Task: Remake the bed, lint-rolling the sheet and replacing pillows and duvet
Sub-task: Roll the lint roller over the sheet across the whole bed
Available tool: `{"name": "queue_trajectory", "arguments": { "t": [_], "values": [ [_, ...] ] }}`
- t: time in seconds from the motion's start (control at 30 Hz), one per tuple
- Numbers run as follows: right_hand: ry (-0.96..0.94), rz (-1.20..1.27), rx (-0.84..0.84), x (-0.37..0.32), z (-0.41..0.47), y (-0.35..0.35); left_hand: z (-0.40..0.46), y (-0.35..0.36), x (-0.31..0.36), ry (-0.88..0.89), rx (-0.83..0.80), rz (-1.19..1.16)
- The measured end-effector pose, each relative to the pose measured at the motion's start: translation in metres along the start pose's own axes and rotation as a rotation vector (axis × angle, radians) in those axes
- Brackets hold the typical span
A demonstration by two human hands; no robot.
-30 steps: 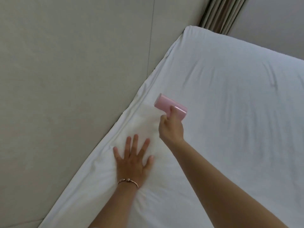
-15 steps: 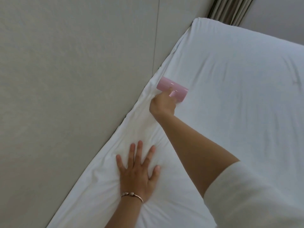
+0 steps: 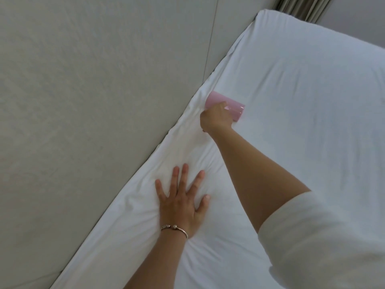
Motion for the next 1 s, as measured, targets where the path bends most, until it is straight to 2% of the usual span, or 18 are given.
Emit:
{"name": "queue_trajectory", "arguments": {
  "t": [0.47, 0.63, 0.9, 1.0],
  "values": [
    [-0.007, -0.015, -0.101, 0.013, -0.085, 0.048, -0.002, -0.015, 0.001, 0.005, -0.098, -0.068],
    [-0.035, -0.045, -0.12, 0.018, -0.152, 0.071, -0.038, -0.033, -0.011, 0.075, -0.269, 0.061],
    [-0.003, -0.071, -0.149, 0.037, -0.256, 0.111, -0.198, -0.04, -0.109, -0.231, -0.176, -0.071],
    [0.03, -0.057, -0.171, 0.046, -0.301, 0.126, -0.258, -0.037, -0.143, -0.334, -0.19, -0.077]
  ]
}}
Point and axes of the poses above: each hand's wrist, its own z-axis towards the middle knuckle, its own y-axis out of the palm, x = y × z, the point moved 10 cm from there along z, towards the middle knuckle, and after that the axes turned 7 degrees about -x, right-handed, at the moved point
